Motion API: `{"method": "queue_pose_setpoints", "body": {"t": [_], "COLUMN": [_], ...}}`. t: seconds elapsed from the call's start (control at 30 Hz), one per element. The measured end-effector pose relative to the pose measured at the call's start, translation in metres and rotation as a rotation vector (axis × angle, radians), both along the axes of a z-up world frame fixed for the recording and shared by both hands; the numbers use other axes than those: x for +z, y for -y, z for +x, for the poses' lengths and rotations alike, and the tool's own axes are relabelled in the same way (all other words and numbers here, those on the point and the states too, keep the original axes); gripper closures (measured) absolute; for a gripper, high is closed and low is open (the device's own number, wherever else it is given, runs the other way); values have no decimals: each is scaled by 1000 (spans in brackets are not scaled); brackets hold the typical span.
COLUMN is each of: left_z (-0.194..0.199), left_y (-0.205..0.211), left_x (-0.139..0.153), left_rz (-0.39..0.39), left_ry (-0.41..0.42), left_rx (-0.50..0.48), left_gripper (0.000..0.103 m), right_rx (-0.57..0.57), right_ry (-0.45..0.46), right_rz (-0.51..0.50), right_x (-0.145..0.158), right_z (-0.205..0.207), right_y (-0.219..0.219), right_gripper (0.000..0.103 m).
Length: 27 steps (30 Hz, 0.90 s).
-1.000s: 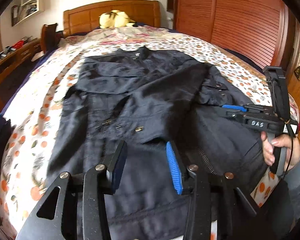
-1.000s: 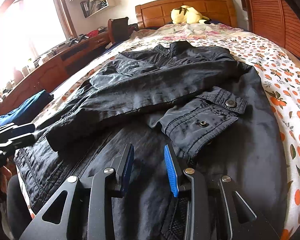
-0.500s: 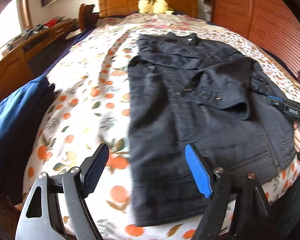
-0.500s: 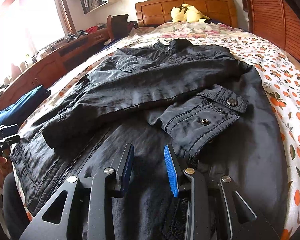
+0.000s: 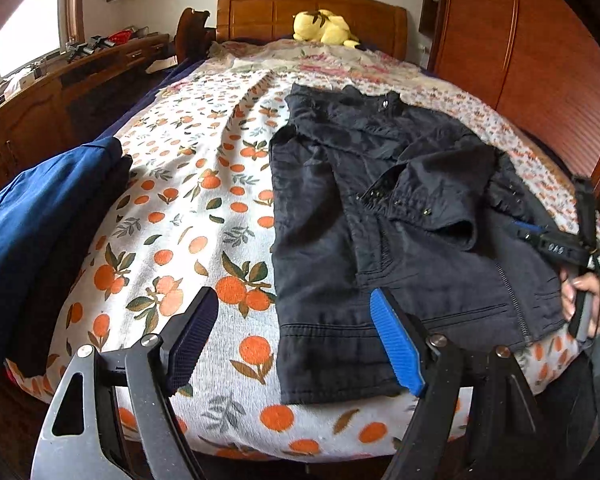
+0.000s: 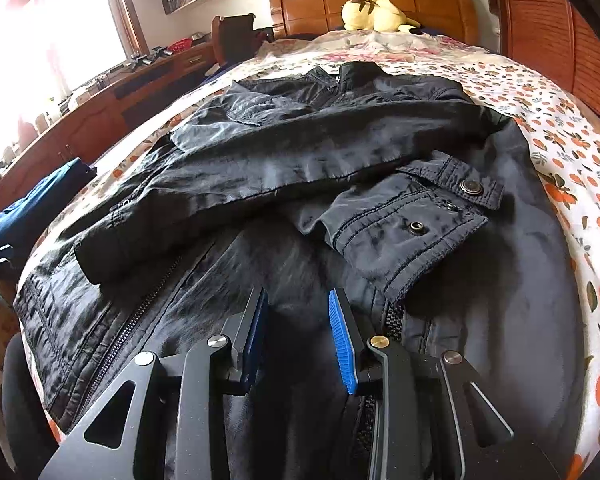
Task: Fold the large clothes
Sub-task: 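Grasp the jacket hem with the left tool while the right tool grasps it too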
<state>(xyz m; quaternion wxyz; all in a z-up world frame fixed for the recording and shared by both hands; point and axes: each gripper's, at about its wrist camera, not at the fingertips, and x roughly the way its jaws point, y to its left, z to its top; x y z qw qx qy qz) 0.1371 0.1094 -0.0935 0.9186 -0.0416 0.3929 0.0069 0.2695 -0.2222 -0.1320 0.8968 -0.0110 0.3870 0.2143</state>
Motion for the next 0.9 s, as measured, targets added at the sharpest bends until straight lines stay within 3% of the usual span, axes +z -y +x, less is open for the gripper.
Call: {"method": "queue_pose_setpoints", "body": {"t": [0.2, 0.37, 0.53, 0.73, 0.9], "left_z": [-2, 7, 8, 10, 15], "left_y": [3, 0, -13, -16, -10], "left_x": [5, -10, -28, -35, -38], "left_rz": [-9, 8, -52, -82, -59], "left_ry": [11, -25, -40, -28, -35], "left_rx": [-14, -36, -34, -69, -103], "left_gripper": [24, 24, 25, 53, 57], "right_rx": [9, 24, 22, -92, -190], "right_ry": [6, -9, 40, 47, 14], "right_rz": [-20, -43, -124, -200, -220], "right_x": [1, 6, 22, 29, 27], "right_z": [-4, -7, -40, -84, -108], "right_y": [-1, 2, 17, 67, 102], "right_gripper": [70, 70, 70, 70, 69]}}
